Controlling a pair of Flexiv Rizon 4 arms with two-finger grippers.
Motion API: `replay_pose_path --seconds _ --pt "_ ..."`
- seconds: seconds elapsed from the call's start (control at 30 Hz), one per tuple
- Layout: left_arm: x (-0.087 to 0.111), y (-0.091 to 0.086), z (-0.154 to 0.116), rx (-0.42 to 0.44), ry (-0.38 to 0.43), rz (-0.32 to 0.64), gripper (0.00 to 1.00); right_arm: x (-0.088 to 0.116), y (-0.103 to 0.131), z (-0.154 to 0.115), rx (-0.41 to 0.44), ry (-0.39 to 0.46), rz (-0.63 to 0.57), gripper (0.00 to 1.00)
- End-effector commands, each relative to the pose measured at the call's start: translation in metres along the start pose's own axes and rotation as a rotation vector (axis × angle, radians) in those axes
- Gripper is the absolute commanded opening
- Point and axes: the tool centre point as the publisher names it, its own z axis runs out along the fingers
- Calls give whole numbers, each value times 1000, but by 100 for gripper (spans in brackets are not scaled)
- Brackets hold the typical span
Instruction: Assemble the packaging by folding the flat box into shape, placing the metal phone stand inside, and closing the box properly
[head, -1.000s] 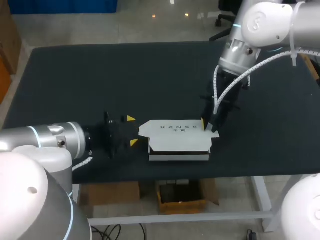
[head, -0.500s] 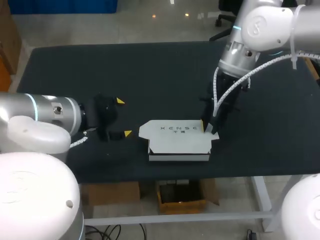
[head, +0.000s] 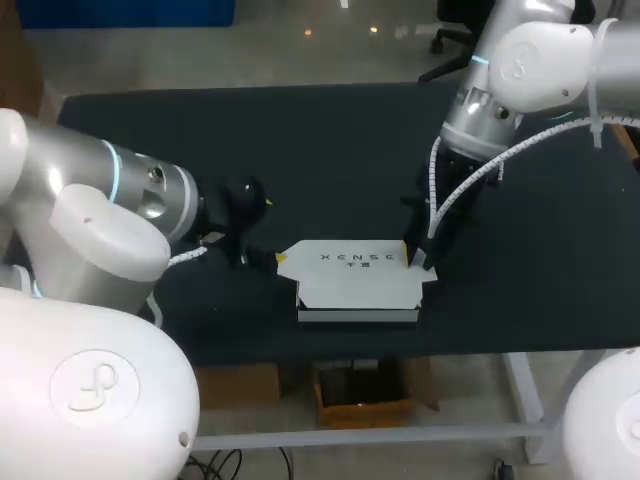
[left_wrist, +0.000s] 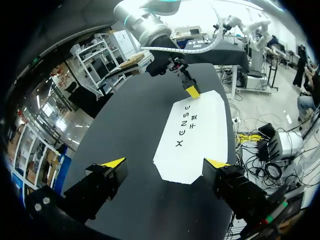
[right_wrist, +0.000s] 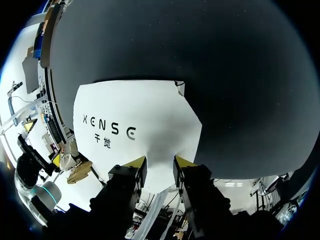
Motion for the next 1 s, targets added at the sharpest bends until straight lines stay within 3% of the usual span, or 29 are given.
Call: replay_pose_path --seconds 0.03,0.07,0.17,0.2,0.23,0.77,1.0 --pt "-2 -17 8 -359 111 -364 100 -4 -3 4 -14 14 -3 32" --pt "-1 -18 6 -356 131 -363 100 -4 -3 5 -15 15 -3 32" --pt "-3 -18 5 -406 172 -510 100 -4 -3 7 -25 23 -5 32" --pt "-5 -18 4 -432 172 -570 100 -5 -3 7 -28 26 -4 32" --pt "-6 -17 3 -469 123 -599 100 -6 -3 8 -32 29 -4 32" --pt "-6 -17 3 -469 123 -599 100 -8 -7 12 -121 43 -18 33" --pt "-8 -26 18 -596 194 -844 100 -7 -6 13 -146 38 -29 35"
